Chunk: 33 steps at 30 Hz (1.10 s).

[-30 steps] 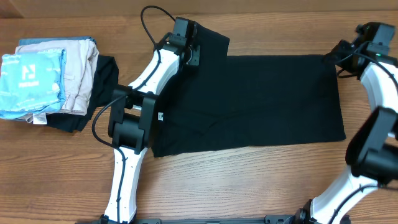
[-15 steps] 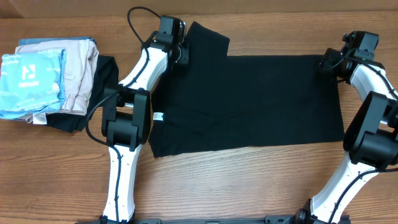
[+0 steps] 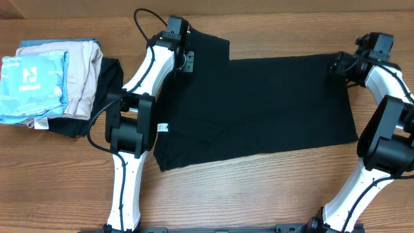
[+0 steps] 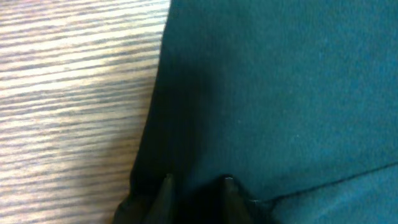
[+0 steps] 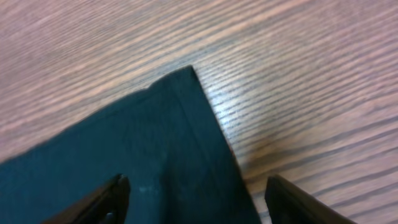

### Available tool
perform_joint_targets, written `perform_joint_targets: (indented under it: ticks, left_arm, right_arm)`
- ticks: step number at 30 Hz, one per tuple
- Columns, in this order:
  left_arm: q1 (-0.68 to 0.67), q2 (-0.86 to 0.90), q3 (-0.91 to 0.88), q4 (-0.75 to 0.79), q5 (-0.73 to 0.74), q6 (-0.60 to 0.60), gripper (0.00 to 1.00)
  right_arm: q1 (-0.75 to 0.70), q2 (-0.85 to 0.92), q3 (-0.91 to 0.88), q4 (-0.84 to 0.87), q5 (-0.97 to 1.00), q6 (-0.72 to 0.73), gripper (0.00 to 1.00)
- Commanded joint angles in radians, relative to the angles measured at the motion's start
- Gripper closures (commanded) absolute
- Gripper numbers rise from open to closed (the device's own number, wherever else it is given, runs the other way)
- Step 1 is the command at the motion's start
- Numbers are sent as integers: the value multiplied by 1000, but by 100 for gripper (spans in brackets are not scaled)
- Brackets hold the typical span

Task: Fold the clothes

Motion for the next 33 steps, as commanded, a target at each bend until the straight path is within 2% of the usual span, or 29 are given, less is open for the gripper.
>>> perform_joint_targets:
  ticks: [1, 2, 4, 5, 7, 9, 13, 17, 20, 23, 25, 27, 29, 33]
  left_arm:
    - [4, 0, 208, -21, 81, 6, 34]
    - [4, 0, 258, -19, 106, 5, 28]
    - [5, 0, 302, 18, 104, 5, 23]
    - [6, 5, 301, 40, 104, 6, 23]
    - [5, 26, 283, 127, 101, 17, 30]
    - [2, 68, 279, 203, 102, 7, 30]
    - [2, 165, 279, 247, 108, -14, 30]
    - [3, 237, 279, 282, 107, -39, 30]
    - [5, 266, 279, 314, 105, -40, 29]
    - [5, 295, 279, 318, 106, -40, 33]
    - [5, 305, 279, 294, 104, -34, 40]
    - [5, 305, 279, 276, 101, -11, 35]
    - [5, 305, 279, 275, 101, -2, 35]
    - [5, 305, 279, 261, 101, -2, 33]
  right_arm:
    - [6, -60, 142, -80, 8, -3, 24]
    - [6, -60, 183, -118, 8, -4, 21]
    - [6, -60, 206, -127, 8, -4, 20]
    - [6, -55, 206, -124, 8, -4, 20]
    - [8, -31, 205, -113, 5, -21, 20]
    - [13, 3, 205, -91, 8, -26, 20]
    - [25, 61, 205, -39, 4, -32, 20]
    - [62, 122, 205, 17, 19, -130, 19]
    - [80, 131, 205, 34, 69, -138, 16]
    - [81, 131, 205, 41, 72, -138, 17]
    - [79, 131, 205, 39, 73, -138, 17]
    - [71, 131, 205, 40, 76, -138, 16]
    - [68, 133, 205, 42, 75, -147, 11]
    - [64, 144, 203, 51, 76, -194, 10]
